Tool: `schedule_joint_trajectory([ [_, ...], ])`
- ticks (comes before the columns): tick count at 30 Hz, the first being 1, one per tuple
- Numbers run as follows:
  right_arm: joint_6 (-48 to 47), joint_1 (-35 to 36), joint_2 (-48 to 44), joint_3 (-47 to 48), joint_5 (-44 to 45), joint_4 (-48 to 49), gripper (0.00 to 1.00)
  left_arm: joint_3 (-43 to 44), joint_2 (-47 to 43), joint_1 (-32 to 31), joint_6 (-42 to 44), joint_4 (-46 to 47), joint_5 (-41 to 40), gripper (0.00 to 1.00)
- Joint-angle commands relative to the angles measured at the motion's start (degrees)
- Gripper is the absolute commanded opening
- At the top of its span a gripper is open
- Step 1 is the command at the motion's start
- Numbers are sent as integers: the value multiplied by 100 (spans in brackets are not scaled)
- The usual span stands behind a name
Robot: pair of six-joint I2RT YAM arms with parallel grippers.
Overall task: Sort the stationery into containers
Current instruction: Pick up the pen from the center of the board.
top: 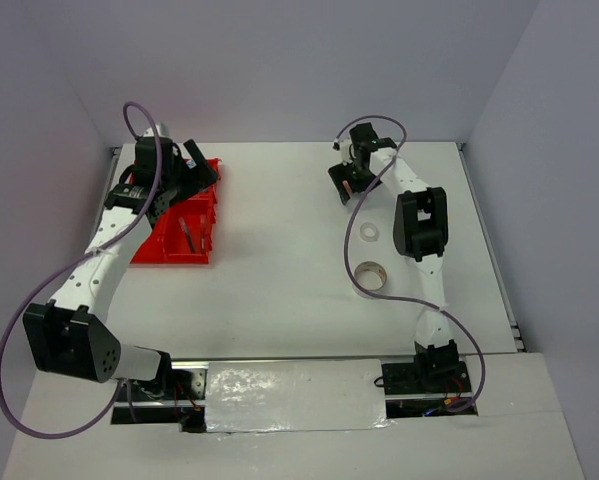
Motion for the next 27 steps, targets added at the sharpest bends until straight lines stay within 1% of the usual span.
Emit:
schedule_joint_trajectory([
  [1,-168,-87,119,479,-177,-306,86,226,-150,10,160,198,155,99],
  [4,-186,-96,190,576,-221,-341,78,225,-239,10,195,199,102,99],
  [7,-247,-96,260,673,-229,-394,64,252,-247,19,221,190,49,99],
  [8,-265,-96,260,673,-238,-394,61,278,-213,19,230,190,49,99],
  [10,-274,-87,251,638,-247,-394,59,296,-186,27,239,181,14,99],
  [14,-317,-96,251,612,-98,-481,59,296,-81,115,230,207,128,99],
  [17,-344,-122,199,498,-98,-482,57,296,-63,150,221,242,198,99],
  [18,-353,-122,190,471,-115,-490,54,287,-72,159,221,251,207,99],
  [21,-397,-113,304,673,-256,-788,52,287,-80,168,239,260,207,99],
  [22,-388,-113,313,665,-273,-841,52,287,-80,168,239,243,181,99],
  [24,-344,-122,269,586,-273,-824,49,270,-80,168,248,251,163,99],
  [25,-318,-105,269,577,-256,-859,44,269,-72,168,248,251,181,99],
  [27,-230,-105,269,577,-221,-886,25,278,-72,168,274,260,277,99],
])
